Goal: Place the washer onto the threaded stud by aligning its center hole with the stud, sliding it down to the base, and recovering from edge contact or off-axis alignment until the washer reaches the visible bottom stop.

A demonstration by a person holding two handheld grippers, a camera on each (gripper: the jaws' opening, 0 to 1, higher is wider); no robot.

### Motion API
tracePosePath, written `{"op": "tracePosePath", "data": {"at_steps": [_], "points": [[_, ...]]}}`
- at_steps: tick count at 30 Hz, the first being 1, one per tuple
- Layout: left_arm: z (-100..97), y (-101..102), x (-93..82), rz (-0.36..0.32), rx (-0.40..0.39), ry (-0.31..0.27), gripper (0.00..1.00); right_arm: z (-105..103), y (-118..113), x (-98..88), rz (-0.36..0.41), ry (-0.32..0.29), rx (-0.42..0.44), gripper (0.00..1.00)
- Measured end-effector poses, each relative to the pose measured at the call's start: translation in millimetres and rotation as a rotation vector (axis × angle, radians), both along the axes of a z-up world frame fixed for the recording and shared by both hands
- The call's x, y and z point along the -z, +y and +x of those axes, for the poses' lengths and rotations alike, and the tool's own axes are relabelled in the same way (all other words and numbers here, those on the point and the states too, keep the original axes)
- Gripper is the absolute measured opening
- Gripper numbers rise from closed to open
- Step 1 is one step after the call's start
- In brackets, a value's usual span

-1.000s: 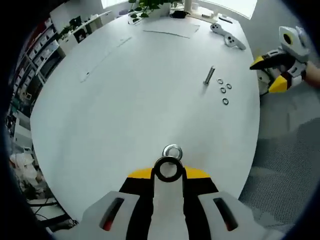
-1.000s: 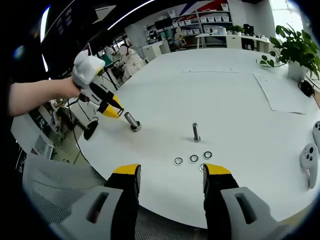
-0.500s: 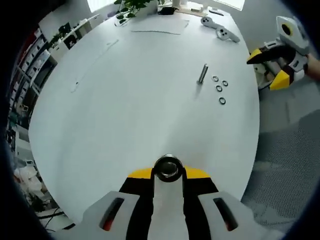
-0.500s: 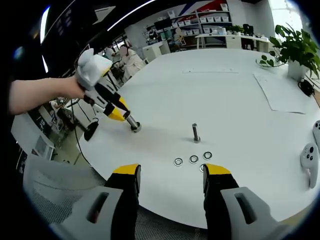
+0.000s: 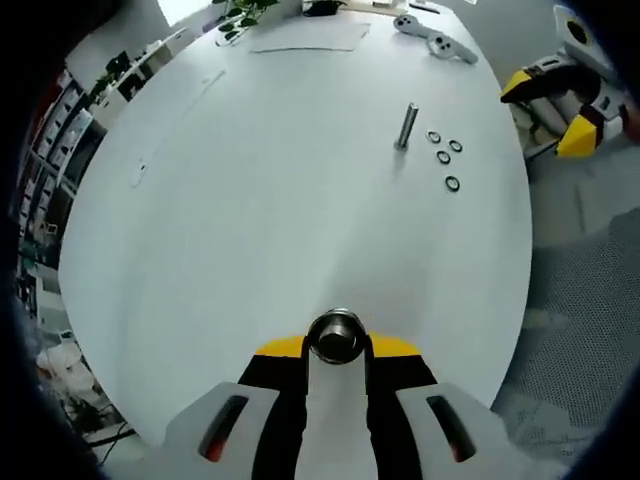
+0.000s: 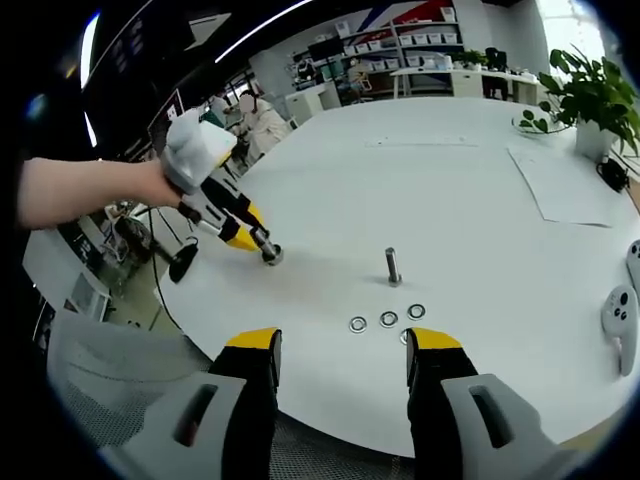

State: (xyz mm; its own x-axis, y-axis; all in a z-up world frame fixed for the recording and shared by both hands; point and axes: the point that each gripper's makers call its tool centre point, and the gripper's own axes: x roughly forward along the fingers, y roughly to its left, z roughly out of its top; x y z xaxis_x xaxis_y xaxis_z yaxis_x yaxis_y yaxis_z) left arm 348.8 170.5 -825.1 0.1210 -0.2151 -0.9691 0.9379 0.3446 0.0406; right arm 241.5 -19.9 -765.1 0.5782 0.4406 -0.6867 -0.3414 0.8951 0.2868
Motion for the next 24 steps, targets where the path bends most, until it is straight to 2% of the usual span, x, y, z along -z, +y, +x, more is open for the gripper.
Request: {"op": "tracePosePath", "data": {"at_steps": [15,24], "points": [[-1.6,-2,25.3,0.020,-0.022,0.006,0.19,0,0,0.5,0.002,0.002,-0.001,0.53],[-2.0,-2,25.4,-0.011,-0.069,0.009,0.21,0,1,0.0,0.006,0.001,-0.002,0.53]]}}
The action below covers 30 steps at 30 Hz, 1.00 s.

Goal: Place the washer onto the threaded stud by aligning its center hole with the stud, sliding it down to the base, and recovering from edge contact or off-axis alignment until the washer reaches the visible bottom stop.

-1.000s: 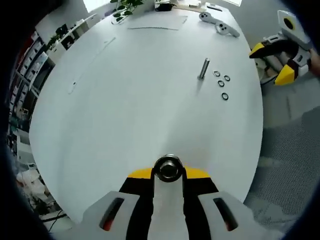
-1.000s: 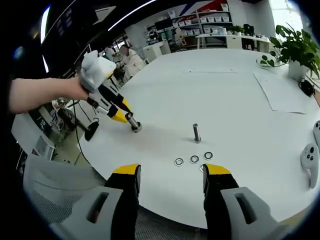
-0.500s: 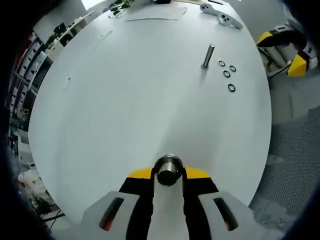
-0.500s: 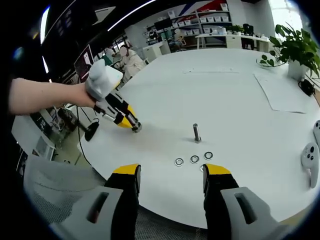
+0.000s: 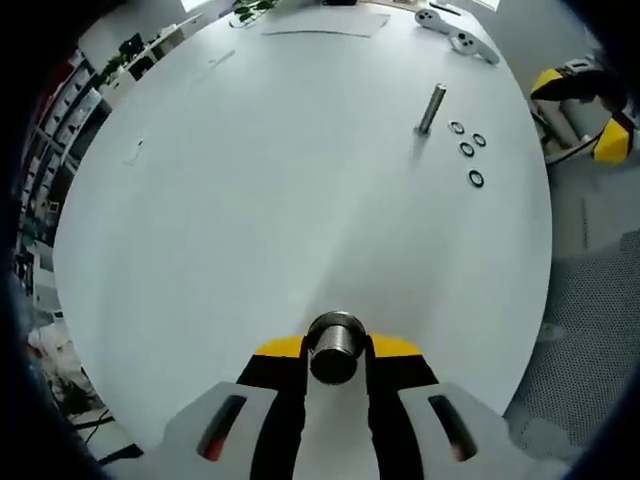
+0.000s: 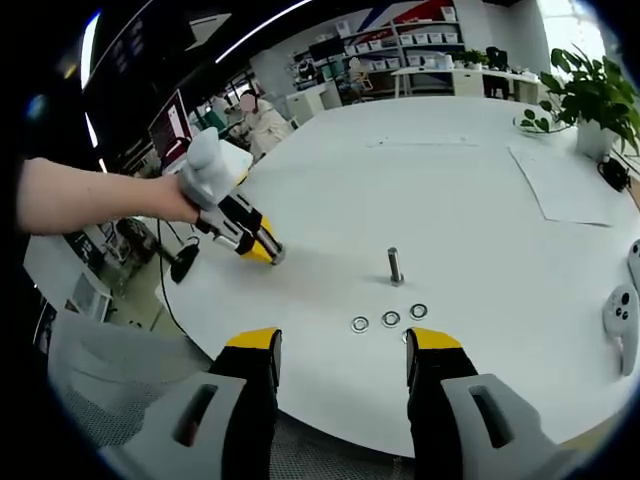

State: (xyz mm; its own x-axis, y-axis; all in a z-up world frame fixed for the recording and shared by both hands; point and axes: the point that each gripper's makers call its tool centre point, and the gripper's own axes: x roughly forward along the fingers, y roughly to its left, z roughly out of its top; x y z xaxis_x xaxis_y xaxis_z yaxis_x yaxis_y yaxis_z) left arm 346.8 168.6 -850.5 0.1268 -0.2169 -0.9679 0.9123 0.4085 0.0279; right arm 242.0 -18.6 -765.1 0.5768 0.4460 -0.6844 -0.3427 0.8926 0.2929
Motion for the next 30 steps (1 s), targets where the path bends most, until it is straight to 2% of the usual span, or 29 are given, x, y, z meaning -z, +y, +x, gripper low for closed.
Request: {"op": "tracePosePath", "data": {"at_steps": [2,4,6,11,15,17,19,21,22,30], "points": [[0.1,1,0.1,-0.004,-0.014,0.003,0.21,0,0,0.1,0.001,0.001,0.001,0.53],[2.7,-1,-3.5,-0.015,-0.011,-0.027,0.26,0,0,0.3,0.000,0.002,0.001,0.53],[3.4,-2,-5.5,-0.034,-0.032,-0.033,0.32,-1,0,0.4,-0.002,0.003,-0.001,0.53],[-1.3,1,-17.1,-0.061,-0.065,-0.063,0.32,-1,0,3.0,-0.026,0.004,-0.025,0.53],[-1.3,-1,-31.9,-0.163,-0.202,-0.099,0.33,4,-9,-0.7,0.002,-0.003,0.028,0.53],[-3.5,1,-39.1,-0.184,-0.228,-0.126,0.33,1,-8,1.0,-0.010,0.002,0.019,0.53],[-4.0,4,-49.3,-0.189,-0.230,-0.206,0.33,0,-5,2.3,-0.018,0.005,0.007,0.53],[-10.1,2,-55.1,-0.230,-0.280,-0.201,0.33,2,-2,0.4,-0.014,-0.003,-0.001,0.53],[-12.1,2,-61.9,-0.252,-0.302,-0.221,0.34,2,-1,0.1,-0.019,-0.008,-0.005,0.53],[-31.6,8,-88.2,-0.330,-0.398,-0.267,0.35,-1,-2,4.0,-0.059,-0.007,-0.033,0.53]]}}
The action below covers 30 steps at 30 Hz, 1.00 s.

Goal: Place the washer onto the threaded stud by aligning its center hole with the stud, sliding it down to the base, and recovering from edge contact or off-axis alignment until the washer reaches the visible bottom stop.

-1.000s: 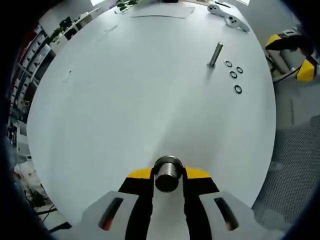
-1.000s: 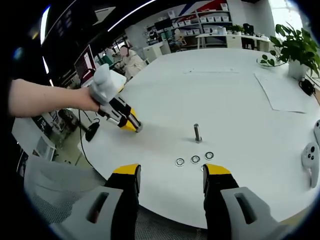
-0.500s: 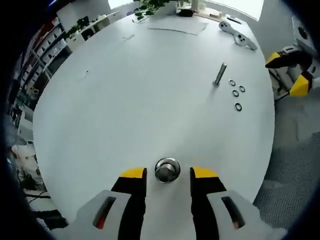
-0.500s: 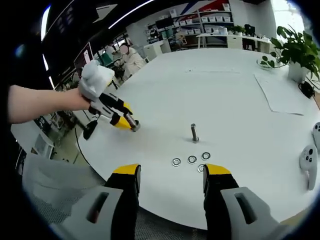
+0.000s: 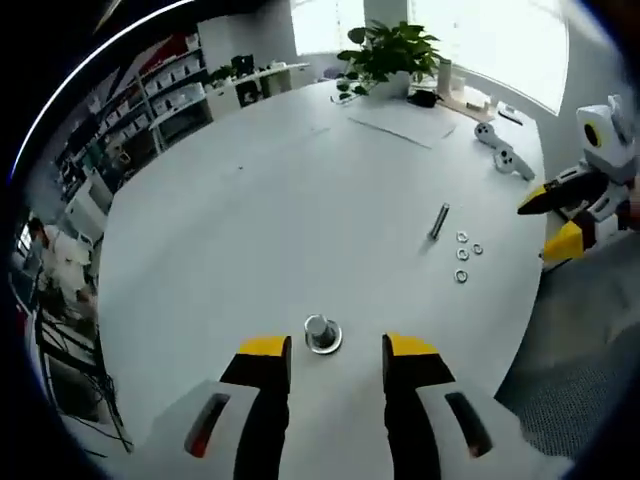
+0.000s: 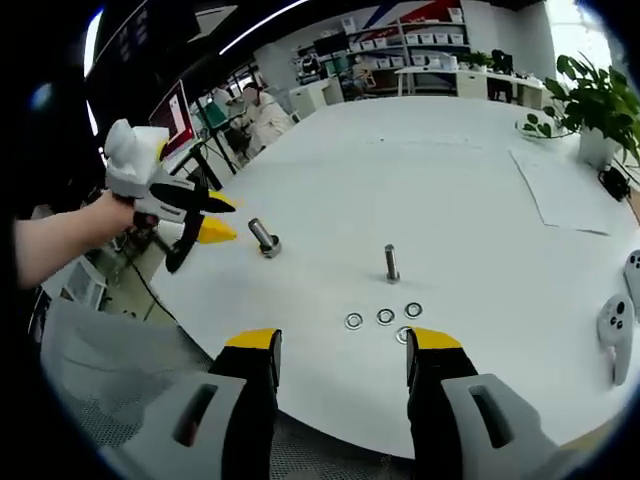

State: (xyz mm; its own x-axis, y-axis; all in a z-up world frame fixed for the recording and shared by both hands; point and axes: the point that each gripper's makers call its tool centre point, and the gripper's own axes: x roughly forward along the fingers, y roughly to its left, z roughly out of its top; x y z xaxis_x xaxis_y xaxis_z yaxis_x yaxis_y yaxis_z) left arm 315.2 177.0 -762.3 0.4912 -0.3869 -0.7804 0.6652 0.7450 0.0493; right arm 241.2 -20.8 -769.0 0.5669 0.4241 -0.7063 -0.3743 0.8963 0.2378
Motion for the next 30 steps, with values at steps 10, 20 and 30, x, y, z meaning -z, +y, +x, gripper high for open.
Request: {"op": "tracePosePath", "data": {"at_steps": [10,20,30], "points": [[-30.6,10,-14.1,-0.098,-0.101,-0.010,0.37,-3,-1,3.6,-0.032,0.003,-0.018,0.53],[-56.5,5,-24.5,-0.145,-0.135,-0.013,0.37,-4,0,5.6,-0.073,-0.008,-0.046,0.53],[-81.7,7,-31.8,-0.173,-0.141,-0.013,0.37,-6,0,9.3,-0.101,-0.004,-0.073,0.53]]}}
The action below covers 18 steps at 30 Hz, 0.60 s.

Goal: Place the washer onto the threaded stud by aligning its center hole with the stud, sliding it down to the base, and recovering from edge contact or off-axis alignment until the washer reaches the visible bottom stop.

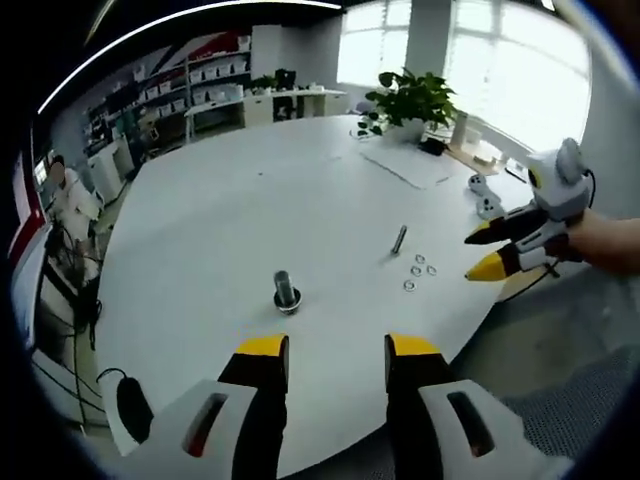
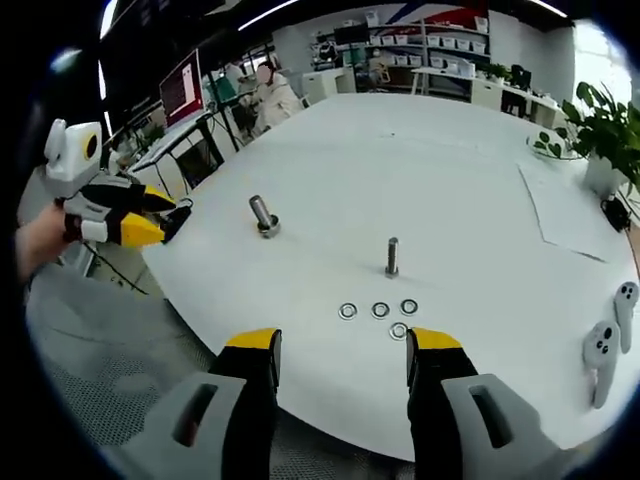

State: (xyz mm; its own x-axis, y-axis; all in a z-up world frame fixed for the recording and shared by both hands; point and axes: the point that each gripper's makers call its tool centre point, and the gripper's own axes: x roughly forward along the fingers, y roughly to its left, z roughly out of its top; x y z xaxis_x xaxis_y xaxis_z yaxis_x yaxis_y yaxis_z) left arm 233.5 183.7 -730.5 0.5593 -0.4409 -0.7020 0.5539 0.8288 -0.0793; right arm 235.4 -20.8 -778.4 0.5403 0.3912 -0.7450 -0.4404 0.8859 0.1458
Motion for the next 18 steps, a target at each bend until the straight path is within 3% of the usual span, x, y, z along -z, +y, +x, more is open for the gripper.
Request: {"op": "tracePosePath", "data": {"at_steps": [4,18], "points": [[-4.7,-2,-5.6,0.022,0.016,-0.020,0.35,-1,0,1.3,-0.011,0.002,-0.009,0.53],[-26.3,-9,-13.2,-0.036,0.051,0.014,0.38,-2,-6,7.8,-0.019,0.024,0.013,0.53]]}}
